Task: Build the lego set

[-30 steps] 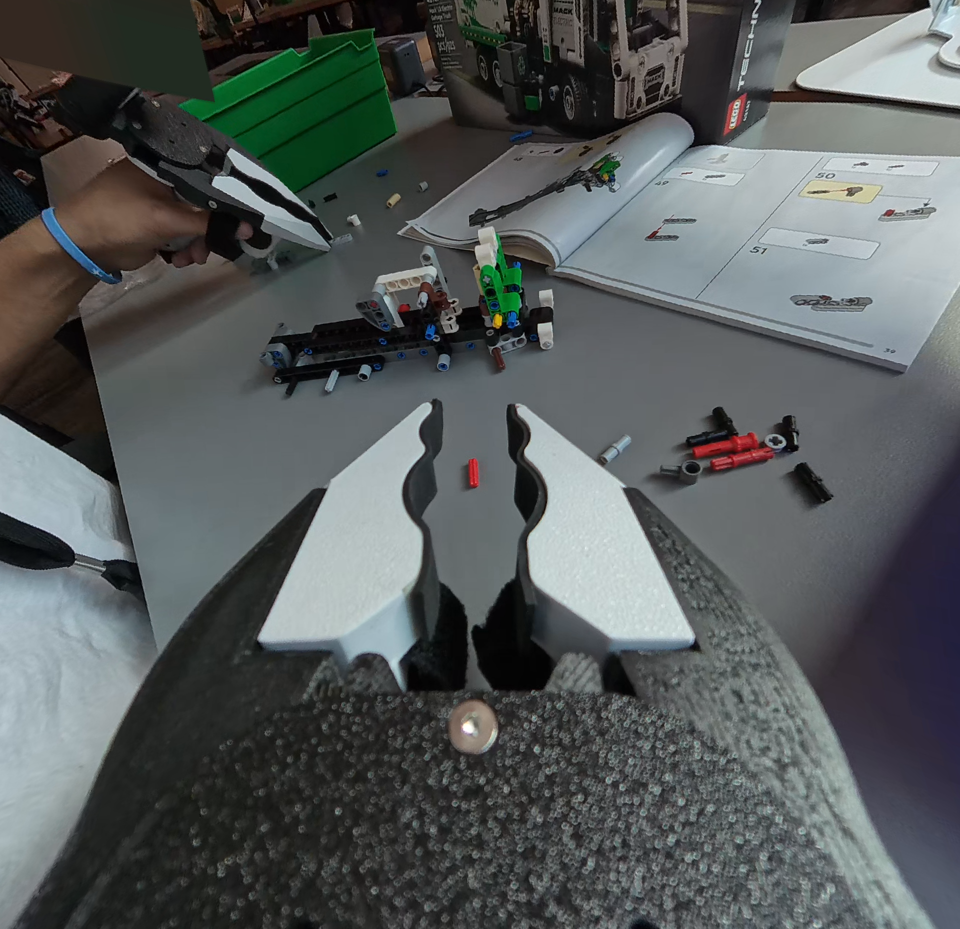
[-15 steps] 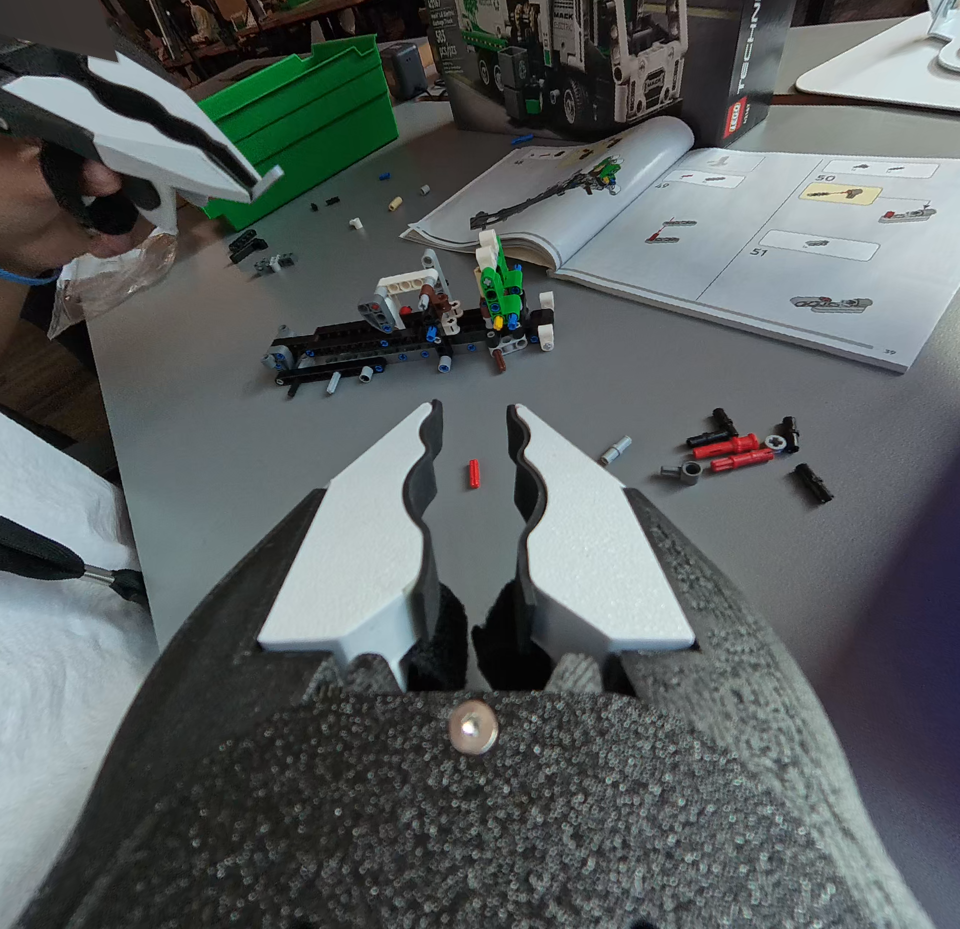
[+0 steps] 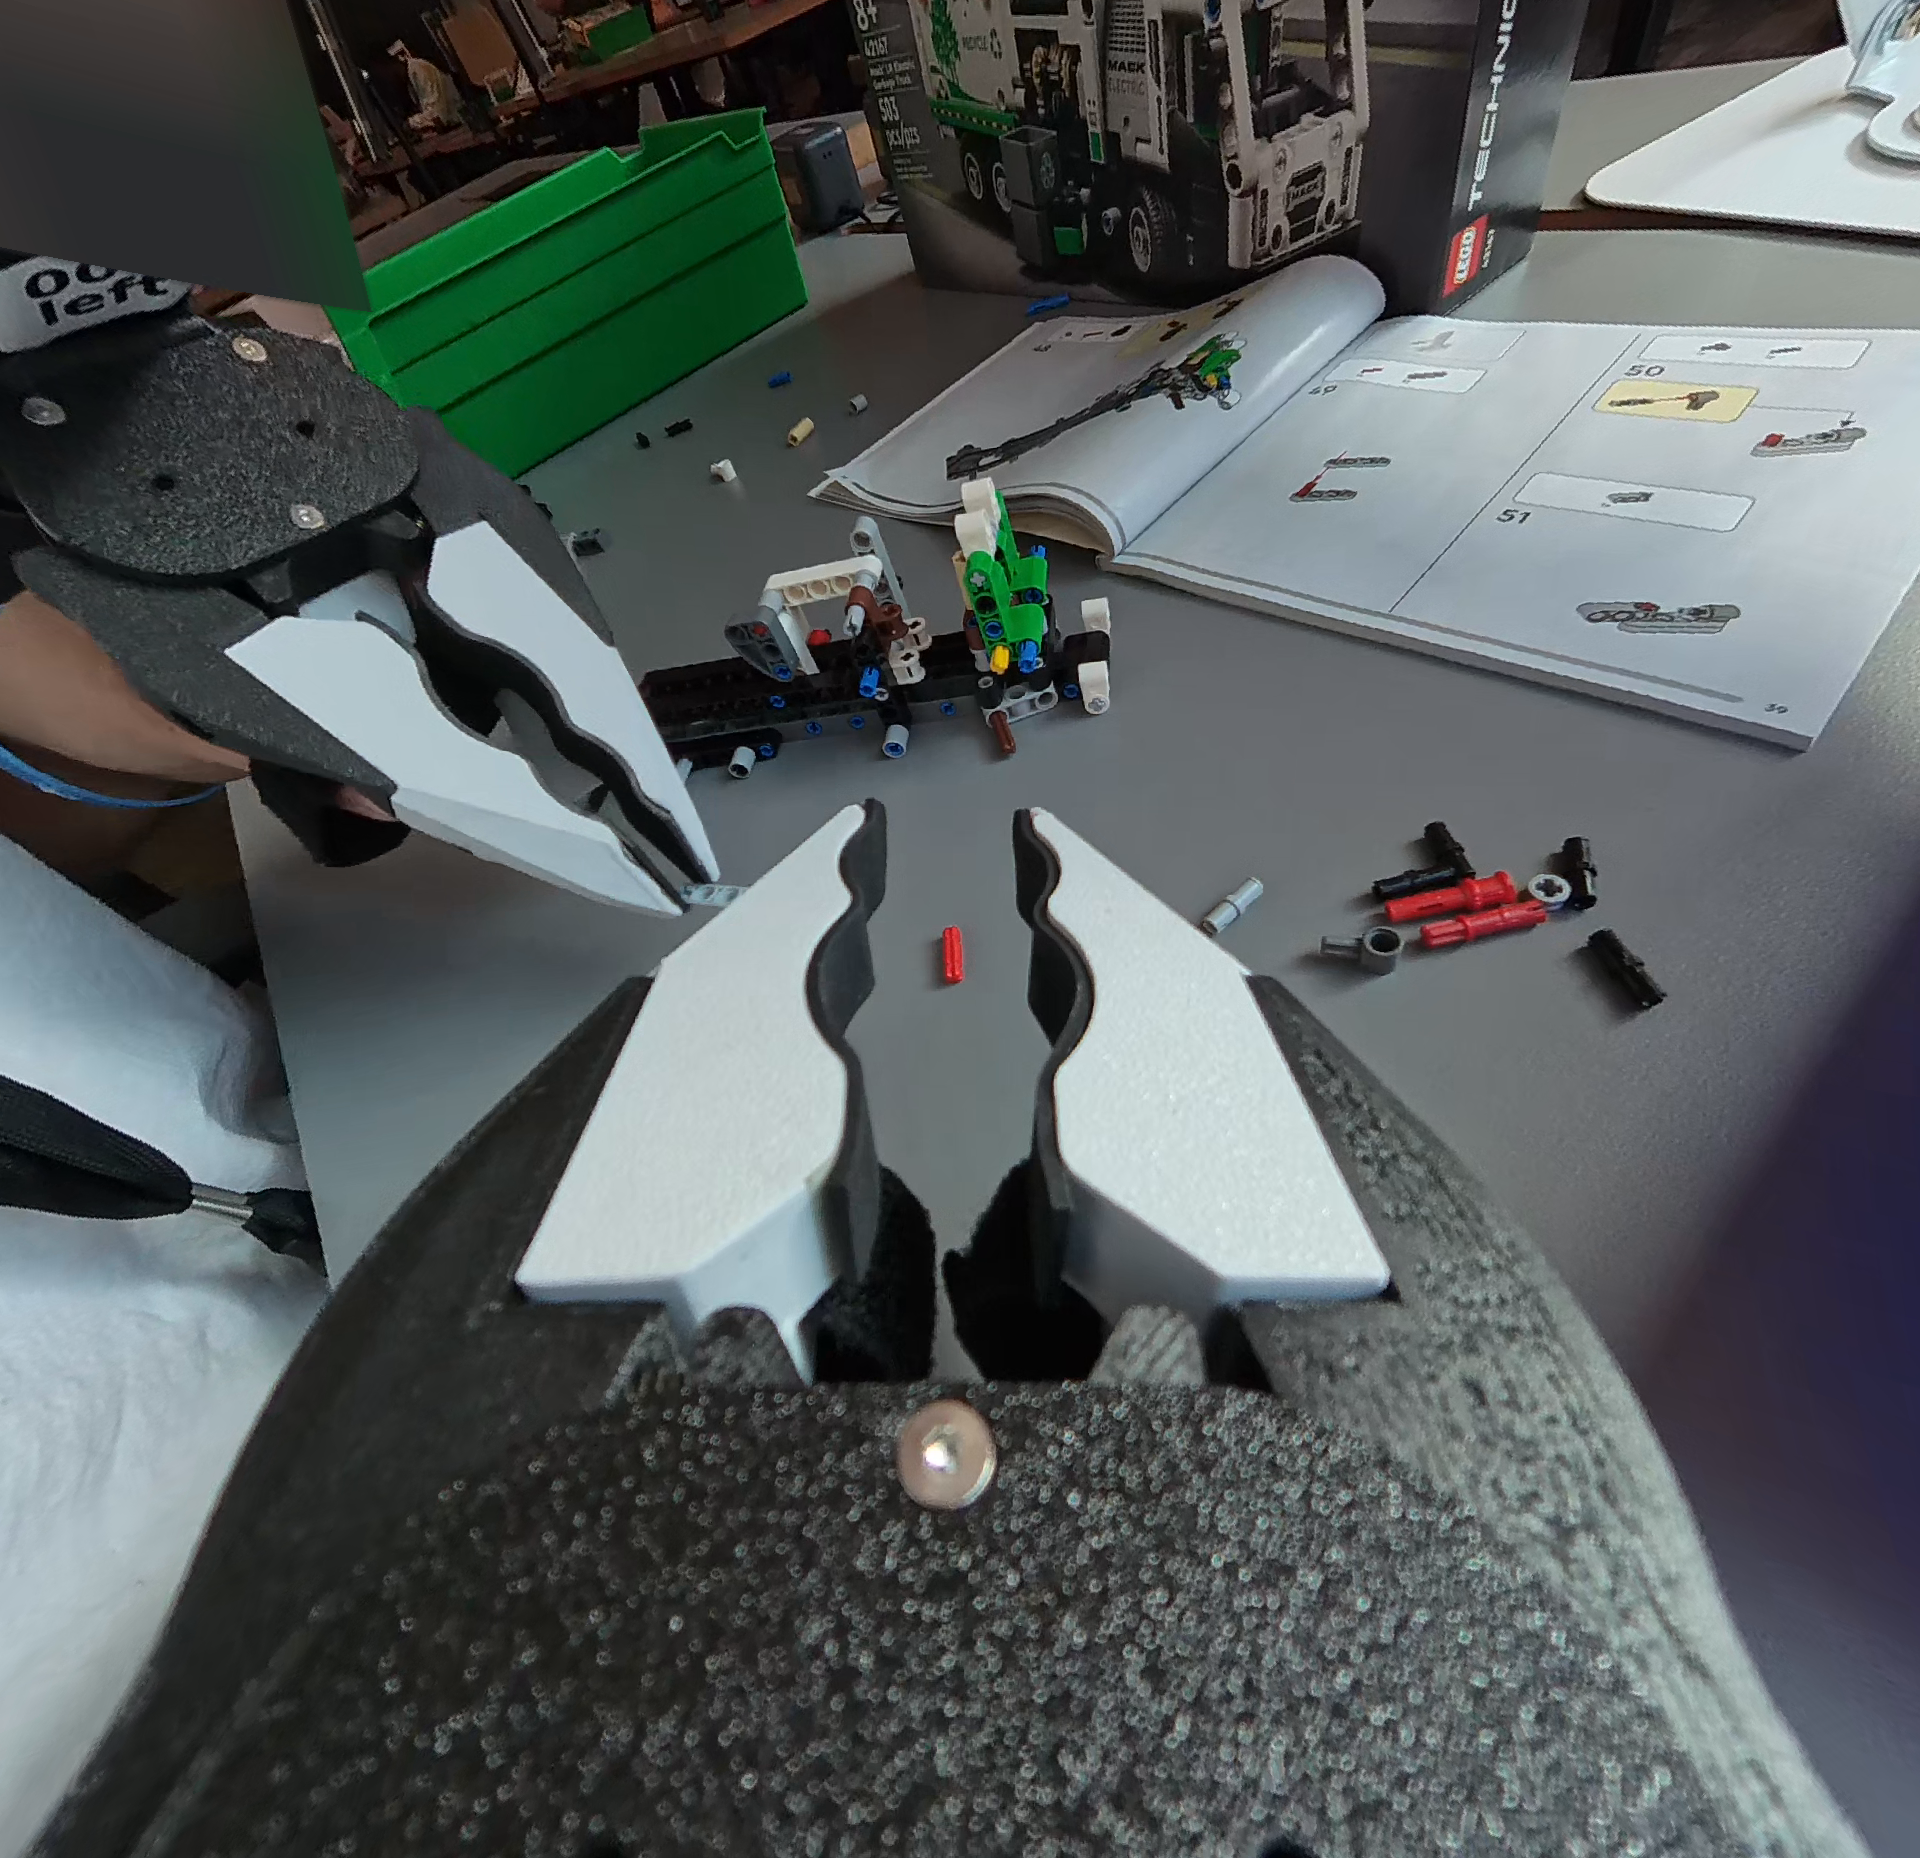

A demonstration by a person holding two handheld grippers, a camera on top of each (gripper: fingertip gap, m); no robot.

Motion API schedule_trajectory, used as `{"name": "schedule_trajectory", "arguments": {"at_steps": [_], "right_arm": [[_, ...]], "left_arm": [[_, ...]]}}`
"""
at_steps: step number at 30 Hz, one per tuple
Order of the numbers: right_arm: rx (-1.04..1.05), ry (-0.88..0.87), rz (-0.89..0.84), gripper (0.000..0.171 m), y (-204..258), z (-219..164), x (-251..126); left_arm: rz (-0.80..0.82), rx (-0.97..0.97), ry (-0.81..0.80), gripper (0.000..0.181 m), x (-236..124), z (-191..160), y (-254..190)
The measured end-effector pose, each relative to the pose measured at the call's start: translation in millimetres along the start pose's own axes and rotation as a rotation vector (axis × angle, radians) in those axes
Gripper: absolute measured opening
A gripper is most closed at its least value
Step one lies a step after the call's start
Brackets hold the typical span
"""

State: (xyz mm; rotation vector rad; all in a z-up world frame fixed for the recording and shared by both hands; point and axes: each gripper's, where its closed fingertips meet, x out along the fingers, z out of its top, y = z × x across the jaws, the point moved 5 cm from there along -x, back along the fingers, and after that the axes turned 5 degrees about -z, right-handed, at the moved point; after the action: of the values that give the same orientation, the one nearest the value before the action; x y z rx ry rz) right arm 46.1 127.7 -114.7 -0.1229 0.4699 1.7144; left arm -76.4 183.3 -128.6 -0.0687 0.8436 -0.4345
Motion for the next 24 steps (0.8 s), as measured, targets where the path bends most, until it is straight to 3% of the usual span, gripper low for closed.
{"name": "schedule_trajectory", "arguments": {"at_steps": [6,24], "right_arm": [[0.008,-0.003,0.008,0.024,0.2,0.3,-0.3],[0.015,-0.007,0.013,0.024,-0.1,0.6,-0.4]], "left_arm": [[0.043,0.064,0.084,0.007,13.4,-9.7,-1.2],[0.041,0.152,0.103,0.006,21.9,-7.5,-8.0]]}}
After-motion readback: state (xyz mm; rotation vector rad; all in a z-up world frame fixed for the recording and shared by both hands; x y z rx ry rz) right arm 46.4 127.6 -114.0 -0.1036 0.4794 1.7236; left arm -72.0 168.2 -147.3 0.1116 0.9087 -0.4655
